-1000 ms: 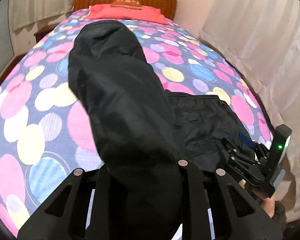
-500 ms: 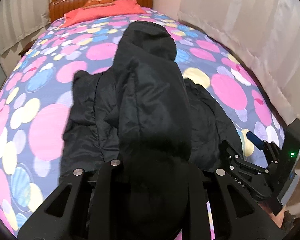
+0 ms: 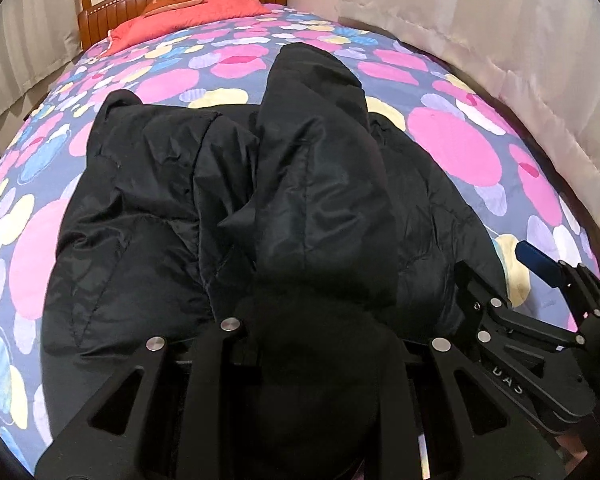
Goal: Fold large clothes
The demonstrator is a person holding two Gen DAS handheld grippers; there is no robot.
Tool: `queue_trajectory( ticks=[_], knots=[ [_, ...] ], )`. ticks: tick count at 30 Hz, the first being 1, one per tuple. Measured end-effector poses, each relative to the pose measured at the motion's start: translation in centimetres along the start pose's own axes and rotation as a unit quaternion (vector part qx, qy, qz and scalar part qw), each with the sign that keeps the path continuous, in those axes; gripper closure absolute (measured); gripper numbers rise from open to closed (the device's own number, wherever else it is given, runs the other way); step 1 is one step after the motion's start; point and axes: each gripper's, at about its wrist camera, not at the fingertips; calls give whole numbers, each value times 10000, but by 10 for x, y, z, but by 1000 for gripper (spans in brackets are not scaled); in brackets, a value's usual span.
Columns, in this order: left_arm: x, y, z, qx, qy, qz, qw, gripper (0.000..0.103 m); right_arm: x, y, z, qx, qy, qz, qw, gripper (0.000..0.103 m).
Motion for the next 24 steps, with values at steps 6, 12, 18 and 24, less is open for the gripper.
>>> queue_trajectory(
  ticks=[6,12,18,24],
  knots=[
    [-23,-10,-2,101,-224,66,9997,75,-6,3,-3,-51,17,-92,9999,29],
    [-67,-17,-7,-40,-446,-671,9967,33,-13,1,-3,-101,17,-227,9997,29],
    [-109,4,-11,-100,-805,-636,9947,27,-23,2,-1,-150,-38,-291,9995,29],
    [-124,87,-5,-798,-1261,217,9886,23,-38,14,15,-251,-230,-316,9989,29]
  ],
)
Point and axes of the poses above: each gripper's, at about its wrist camera, not at the fingertips, and x roughly the way its jaws point, y to its left, z to its top, and after that the axes turned 7 degrees about -x, right-handed
